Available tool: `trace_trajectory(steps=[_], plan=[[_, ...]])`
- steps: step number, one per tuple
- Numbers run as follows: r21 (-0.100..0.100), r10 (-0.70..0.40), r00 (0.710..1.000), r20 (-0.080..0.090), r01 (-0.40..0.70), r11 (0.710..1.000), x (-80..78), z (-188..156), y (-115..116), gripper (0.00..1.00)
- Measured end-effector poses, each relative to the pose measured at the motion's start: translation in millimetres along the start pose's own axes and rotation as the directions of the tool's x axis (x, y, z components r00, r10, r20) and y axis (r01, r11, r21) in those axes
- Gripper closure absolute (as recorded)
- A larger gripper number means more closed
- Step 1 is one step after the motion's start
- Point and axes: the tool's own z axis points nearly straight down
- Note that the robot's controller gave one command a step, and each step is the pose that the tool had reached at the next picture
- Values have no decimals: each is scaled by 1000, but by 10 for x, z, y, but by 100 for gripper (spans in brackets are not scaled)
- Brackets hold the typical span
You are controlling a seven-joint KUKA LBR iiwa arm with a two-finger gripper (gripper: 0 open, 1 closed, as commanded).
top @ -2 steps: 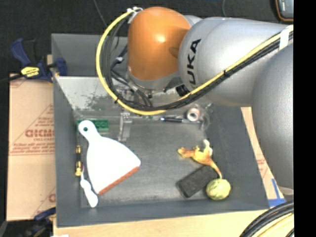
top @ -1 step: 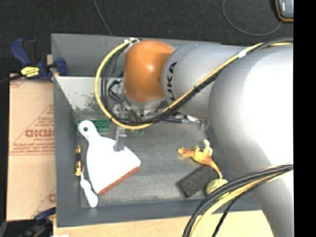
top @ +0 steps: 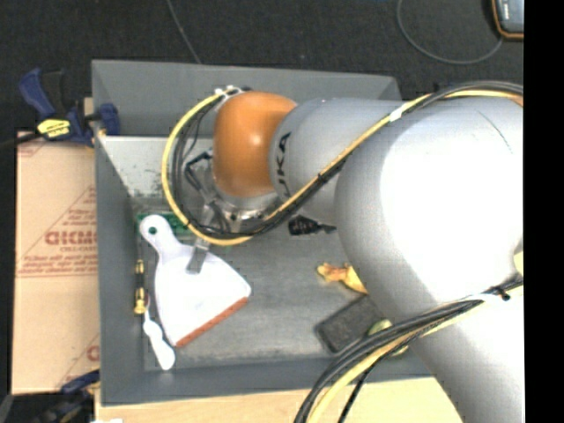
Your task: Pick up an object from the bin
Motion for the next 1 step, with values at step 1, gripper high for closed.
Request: trace_trajectory(steps=[1], plan=[[5, -39, 999, -8, 39, 999, -117, -5, 318, 0]])
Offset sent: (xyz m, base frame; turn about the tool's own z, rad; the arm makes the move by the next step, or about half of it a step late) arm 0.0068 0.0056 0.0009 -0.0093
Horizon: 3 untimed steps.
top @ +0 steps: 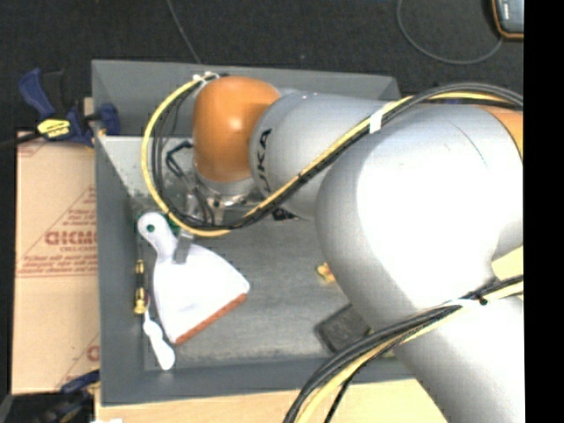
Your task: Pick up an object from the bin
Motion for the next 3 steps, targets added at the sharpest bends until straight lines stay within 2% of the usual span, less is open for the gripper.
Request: trace_trajectory(steps=[1, 2, 3], plan=[[-5, 30, 999, 9, -30, 1000, 70, -11, -241, 0], [-6, 162, 987, 8, -162, 987, -114, -7, -330, 100], [-6, 162, 987, 8, -162, 987, -114, -8, -330, 100]])
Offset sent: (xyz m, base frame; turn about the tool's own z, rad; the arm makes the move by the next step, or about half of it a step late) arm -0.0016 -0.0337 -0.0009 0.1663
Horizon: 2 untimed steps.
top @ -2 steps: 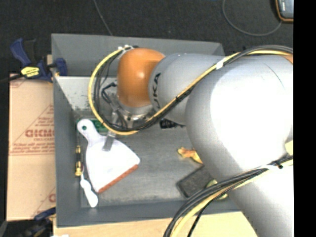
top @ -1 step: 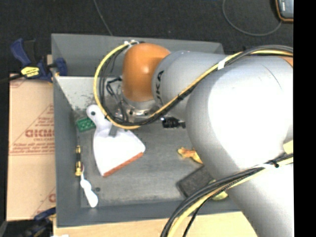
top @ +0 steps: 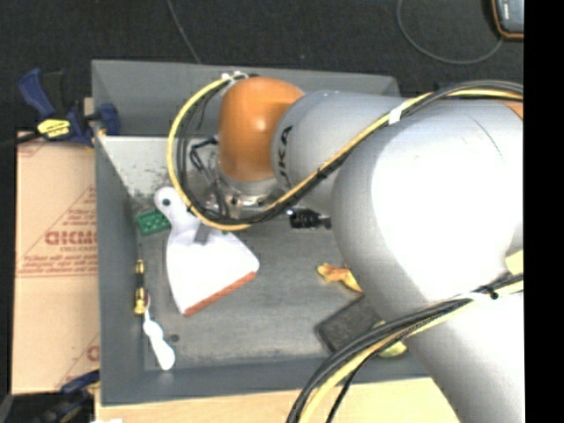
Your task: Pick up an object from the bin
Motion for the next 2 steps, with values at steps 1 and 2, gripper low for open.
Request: trace_trajectory(steps=[1, 2], plan=[[2, 1, 1000, -4, -1, 1000, 8, -165, -11, 100], [-2, 1, 1000, 2, -1, 1000, -9, -368, 2, 100]])
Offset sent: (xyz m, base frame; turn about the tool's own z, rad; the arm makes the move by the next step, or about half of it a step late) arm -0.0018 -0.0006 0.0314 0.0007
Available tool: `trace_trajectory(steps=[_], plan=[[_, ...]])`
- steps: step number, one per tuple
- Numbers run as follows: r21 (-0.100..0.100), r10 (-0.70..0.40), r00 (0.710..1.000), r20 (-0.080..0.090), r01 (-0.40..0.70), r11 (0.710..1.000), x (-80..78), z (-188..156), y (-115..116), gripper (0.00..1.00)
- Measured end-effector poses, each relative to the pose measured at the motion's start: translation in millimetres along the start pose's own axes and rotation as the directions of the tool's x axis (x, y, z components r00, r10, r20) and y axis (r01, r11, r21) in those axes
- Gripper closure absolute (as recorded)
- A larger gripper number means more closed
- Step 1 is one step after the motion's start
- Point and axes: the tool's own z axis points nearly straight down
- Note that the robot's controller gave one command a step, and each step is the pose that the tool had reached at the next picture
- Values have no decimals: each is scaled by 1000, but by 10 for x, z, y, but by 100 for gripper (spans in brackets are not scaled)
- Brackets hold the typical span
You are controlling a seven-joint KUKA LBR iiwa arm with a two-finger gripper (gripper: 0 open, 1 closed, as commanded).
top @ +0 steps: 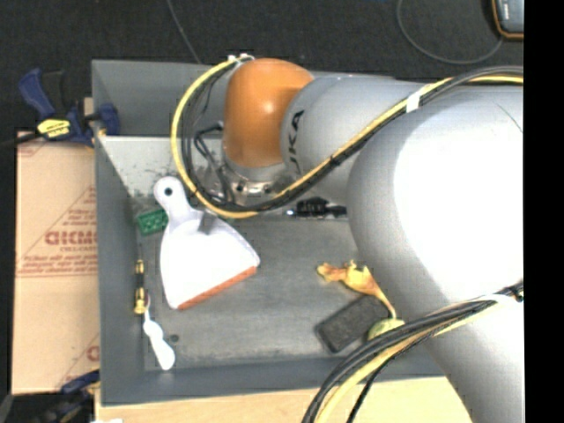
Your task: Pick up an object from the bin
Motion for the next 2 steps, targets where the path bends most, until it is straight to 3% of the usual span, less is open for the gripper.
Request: trace_trajectory(steps=[1, 2], plan=[[7, 0, 1000, -8, 0, 1000, 15, -253, -18, 100], [1, -1, 1000, 0, 1, 1000, -14, -599, -4, 100]])
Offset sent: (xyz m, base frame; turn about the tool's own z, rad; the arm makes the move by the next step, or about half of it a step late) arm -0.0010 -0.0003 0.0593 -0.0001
